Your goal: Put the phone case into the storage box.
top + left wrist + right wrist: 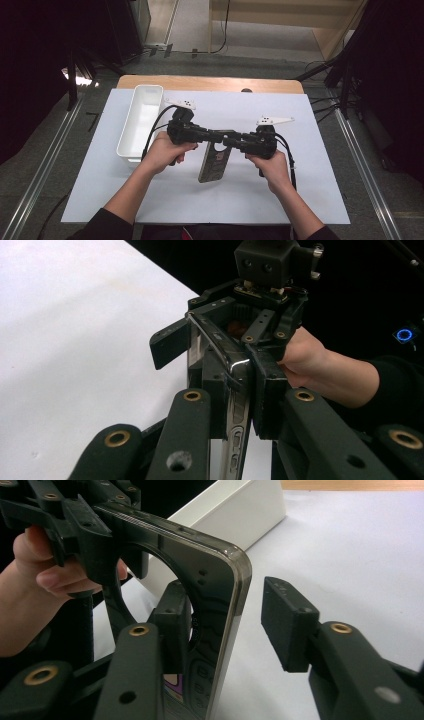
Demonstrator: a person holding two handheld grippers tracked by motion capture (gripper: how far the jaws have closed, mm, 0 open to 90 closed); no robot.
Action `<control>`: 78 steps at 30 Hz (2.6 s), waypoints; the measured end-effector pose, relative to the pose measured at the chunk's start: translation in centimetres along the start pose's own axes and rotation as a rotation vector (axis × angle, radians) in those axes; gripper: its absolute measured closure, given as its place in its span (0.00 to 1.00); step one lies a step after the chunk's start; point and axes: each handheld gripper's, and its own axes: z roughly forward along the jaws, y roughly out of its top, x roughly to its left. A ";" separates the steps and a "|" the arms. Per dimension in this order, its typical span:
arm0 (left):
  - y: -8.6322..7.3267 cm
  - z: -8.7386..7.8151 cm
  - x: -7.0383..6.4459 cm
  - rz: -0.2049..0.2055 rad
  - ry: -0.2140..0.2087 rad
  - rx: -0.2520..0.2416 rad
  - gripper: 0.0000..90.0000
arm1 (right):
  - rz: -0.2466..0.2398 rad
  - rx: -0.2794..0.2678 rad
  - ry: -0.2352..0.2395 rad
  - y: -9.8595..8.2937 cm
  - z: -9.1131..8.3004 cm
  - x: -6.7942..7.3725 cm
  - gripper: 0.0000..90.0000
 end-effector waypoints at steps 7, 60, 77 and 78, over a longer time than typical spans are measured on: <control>-0.1 0.0 0.1 0.005 0.000 -0.004 0.88 | -0.014 -0.002 0.019 0.0 -0.1 0.1 0.74; 0.0 0.2 -0.7 0.080 0.163 -0.012 0.32 | -0.033 0.007 -0.045 0.7 -1.5 0.2 0.78; -0.8 0.0 -1.5 0.084 0.276 -0.033 0.33 | -0.017 0.018 -0.090 1.0 -1.7 0.1 0.78; -0.9 0.0 -1.5 0.082 0.281 -0.032 0.32 | -0.018 0.018 -0.091 1.0 -1.7 0.1 0.78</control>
